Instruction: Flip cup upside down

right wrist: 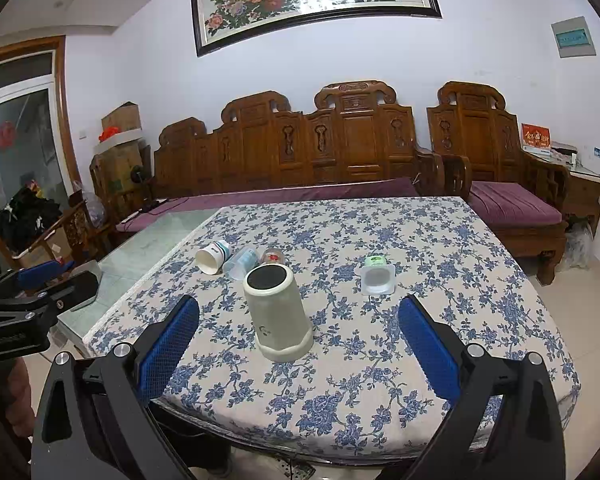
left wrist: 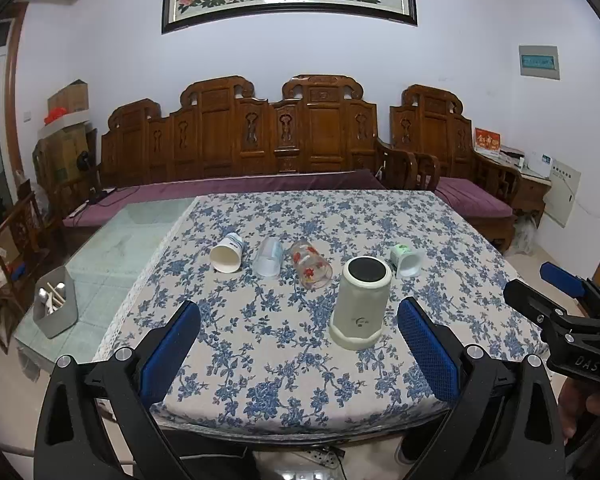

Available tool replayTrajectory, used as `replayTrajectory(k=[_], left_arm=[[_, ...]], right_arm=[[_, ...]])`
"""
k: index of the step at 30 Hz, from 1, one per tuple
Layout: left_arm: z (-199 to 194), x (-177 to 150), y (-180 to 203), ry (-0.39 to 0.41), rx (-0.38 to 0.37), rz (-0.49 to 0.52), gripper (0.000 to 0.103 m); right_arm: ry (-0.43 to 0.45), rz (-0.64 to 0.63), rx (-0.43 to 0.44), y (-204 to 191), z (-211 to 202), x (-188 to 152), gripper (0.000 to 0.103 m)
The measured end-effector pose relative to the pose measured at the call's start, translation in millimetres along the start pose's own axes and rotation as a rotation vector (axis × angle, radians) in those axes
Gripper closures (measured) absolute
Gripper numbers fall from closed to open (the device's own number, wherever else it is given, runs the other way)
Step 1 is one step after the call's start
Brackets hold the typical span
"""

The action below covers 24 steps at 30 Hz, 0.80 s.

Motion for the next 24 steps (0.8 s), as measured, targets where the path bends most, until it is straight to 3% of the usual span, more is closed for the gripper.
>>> replayTrajectory(k=[24], left_arm=[[-4.9,2.6,1.8,0.022,0.008,0.007,0.008]], right_arm=[[0.015,0.002,0.000,-2.4,-2.7,1.5,0.003]])
Point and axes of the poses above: each gripper's, at about its wrist camera, not at the fingertips, and z roughly the way its jaws point, y to its right, x to its top, the point moved 9 cm from there along z, roughly the way its jaws point, and after that the axes turned 10 degrees about -x, right-handed, at the moved point
